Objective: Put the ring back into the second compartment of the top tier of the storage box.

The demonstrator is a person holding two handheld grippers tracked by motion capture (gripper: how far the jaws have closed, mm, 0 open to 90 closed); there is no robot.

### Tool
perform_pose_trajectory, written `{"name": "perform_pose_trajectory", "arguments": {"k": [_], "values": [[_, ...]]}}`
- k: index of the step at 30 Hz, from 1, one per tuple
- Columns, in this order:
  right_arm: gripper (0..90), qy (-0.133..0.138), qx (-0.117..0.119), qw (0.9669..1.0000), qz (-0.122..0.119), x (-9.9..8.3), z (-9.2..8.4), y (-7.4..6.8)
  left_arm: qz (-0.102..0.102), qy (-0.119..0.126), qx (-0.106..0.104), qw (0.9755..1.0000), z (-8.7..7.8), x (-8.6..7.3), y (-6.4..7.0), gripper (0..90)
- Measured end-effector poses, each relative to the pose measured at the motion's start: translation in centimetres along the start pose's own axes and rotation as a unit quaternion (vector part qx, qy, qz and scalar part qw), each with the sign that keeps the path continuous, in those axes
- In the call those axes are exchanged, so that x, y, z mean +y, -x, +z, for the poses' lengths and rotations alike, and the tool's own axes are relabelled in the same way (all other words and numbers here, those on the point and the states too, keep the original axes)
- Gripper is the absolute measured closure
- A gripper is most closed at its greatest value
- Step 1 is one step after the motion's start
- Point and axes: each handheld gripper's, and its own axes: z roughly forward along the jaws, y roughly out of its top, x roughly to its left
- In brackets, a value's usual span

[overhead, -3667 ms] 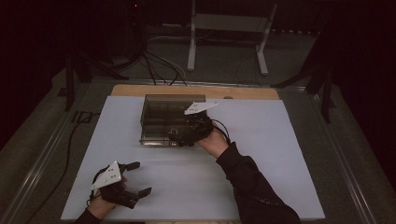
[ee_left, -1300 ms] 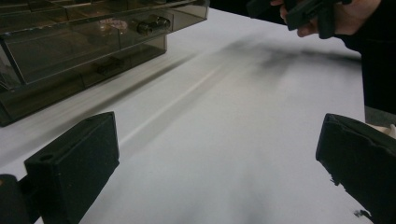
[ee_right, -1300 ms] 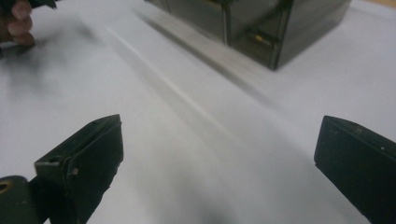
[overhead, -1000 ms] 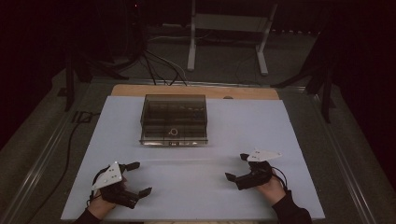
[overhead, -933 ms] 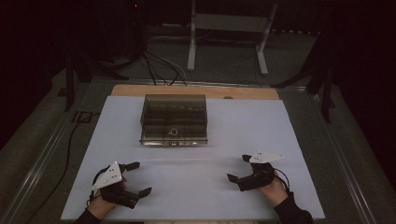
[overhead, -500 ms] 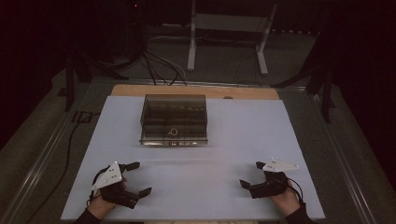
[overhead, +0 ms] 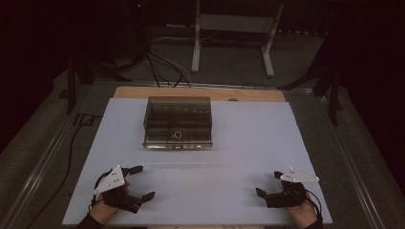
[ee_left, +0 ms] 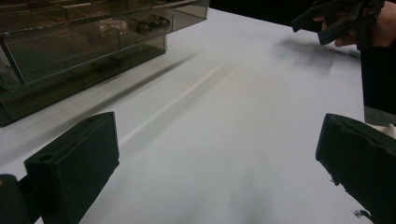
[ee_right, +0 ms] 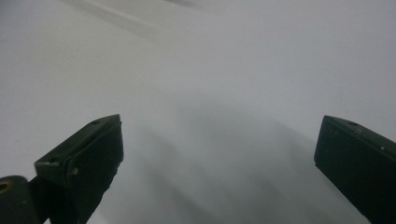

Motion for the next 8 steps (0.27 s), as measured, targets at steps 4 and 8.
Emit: {"name": "perform_pose_trajectory", "arguments": {"k": [4,8], "values": [[1.2,-0.001,-0.016,0.9999,-0.001,-0.48,-0.64,0.06,0.0,0.0,-0.003,1.0,0.04,0.02,0.04,0.6],[1.2,0.0,-0.018,0.9998,0.005,-0.67,-0.71,0.33,0.0,0.0,-0.003,1.0,0.07,0.02,-0.02,0.6]]}}
